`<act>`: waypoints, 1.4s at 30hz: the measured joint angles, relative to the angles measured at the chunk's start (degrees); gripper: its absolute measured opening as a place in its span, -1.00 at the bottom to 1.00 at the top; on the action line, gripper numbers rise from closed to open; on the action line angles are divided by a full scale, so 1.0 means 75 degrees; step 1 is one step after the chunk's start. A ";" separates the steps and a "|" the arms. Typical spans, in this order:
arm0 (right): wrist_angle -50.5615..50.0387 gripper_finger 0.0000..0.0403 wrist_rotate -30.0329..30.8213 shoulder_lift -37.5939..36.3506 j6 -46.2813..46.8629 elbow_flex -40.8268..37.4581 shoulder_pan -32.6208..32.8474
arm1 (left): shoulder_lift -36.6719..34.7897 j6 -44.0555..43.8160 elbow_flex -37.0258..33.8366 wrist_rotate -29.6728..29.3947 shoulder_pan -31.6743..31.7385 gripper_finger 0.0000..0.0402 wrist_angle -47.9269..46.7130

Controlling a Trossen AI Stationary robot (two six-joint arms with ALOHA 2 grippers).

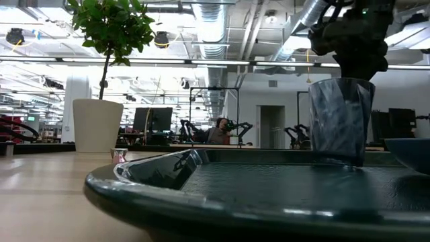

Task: Pick and place plate/cup/fork/spoon on tray
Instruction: Put the dark blue glass on the black tray

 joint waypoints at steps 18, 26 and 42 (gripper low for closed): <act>-0.1962 -0.99 0.0219 -0.1133 0.1025 -0.0019 0.0085 | 0.0003 -0.0003 0.0000 -0.0020 0.0000 0.02 -0.0082; -0.3239 -0.99 0.0312 -0.1926 0.2687 -0.0099 0.0702 | 0.0006 -0.0003 0.0000 -0.0021 0.0000 0.02 -0.0124; -0.3251 -0.94 0.0229 -0.2895 0.5309 -0.1253 0.2342 | 0.0006 -0.0066 0.0000 -0.0091 -0.0032 0.02 -0.0110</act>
